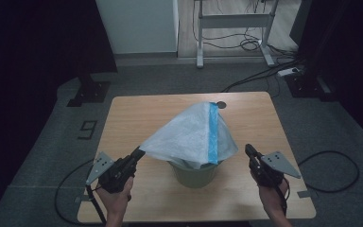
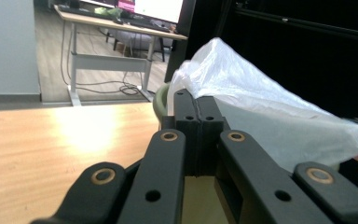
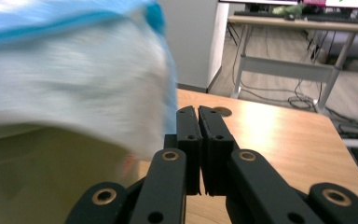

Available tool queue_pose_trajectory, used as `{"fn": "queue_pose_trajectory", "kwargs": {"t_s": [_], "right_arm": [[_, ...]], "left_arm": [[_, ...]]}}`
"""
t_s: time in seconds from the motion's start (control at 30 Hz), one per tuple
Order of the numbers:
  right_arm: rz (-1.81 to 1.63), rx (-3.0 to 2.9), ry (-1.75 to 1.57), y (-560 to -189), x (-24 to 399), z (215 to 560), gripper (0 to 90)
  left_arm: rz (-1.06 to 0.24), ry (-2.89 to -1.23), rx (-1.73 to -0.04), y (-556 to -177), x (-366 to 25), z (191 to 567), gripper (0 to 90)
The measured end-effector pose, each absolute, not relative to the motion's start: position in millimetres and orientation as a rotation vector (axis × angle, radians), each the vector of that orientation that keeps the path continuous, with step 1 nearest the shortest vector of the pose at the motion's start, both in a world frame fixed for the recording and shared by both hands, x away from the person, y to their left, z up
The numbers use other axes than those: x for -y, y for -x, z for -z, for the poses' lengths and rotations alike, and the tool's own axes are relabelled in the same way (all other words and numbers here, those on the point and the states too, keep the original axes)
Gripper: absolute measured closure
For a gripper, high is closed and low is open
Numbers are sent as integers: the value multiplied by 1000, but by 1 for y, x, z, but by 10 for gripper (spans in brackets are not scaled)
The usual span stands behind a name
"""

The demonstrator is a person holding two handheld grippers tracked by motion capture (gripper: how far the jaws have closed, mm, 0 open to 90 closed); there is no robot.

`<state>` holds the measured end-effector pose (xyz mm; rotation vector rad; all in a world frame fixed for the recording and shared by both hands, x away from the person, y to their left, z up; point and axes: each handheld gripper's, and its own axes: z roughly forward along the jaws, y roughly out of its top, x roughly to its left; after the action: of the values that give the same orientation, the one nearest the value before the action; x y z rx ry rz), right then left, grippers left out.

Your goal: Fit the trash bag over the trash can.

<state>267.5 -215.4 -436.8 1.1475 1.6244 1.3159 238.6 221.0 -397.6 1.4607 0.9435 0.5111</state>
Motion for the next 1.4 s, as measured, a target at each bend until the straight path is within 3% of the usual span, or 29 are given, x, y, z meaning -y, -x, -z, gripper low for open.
{"fn": "queue_pose_trajectory", "kwargs": {"t_s": [0.07, 0.2, 0.27, 0.57, 0.9, 1.0, 1.13, 1.2, 1.27, 1.4], "right_arm": [[-1358, -1615, -1155, -266, 219, 438, 816], [-1421, -1624, -1088, -253, 213, 431, 613], [-1465, -1649, -1055, -244, 208, 426, 554], [-1630, -1758, -944, -225, 174, 410, 390], [-1651, -1848, -746, -209, 141, 407, 313], [-1611, -1871, -728, -213, 136, 407, 364], [-1563, -1889, -746, -219, 136, 411, 699], [-1554, -1878, -758, -219, 138, 412, 811], [-1555, -1868, -763, -218, 142, 412, 867], [-1593, -1847, -796, -216, 151, 411, 886]], "left_arm": [[-500, -1460, -950, -235, -224, 402, 900], [-489, -1472, -959, -234, -224, 410, 899], [-486, -1481, -961, -233, -223, 413, 899], [-479, -1507, -972, -232, -222, 421, 899], [-484, -1505, -979, -235, -221, 422, 898], [-480, -1504, -975, -235, -220, 422, 898], [-470, -1523, -961, -236, -216, 423, 898], [-453, -1536, -948, -236, -212, 425, 898], [-444, -1555, -937, -235, -207, 428, 898], [-424, -1591, -912, -233, -196, 431, 898]]}}
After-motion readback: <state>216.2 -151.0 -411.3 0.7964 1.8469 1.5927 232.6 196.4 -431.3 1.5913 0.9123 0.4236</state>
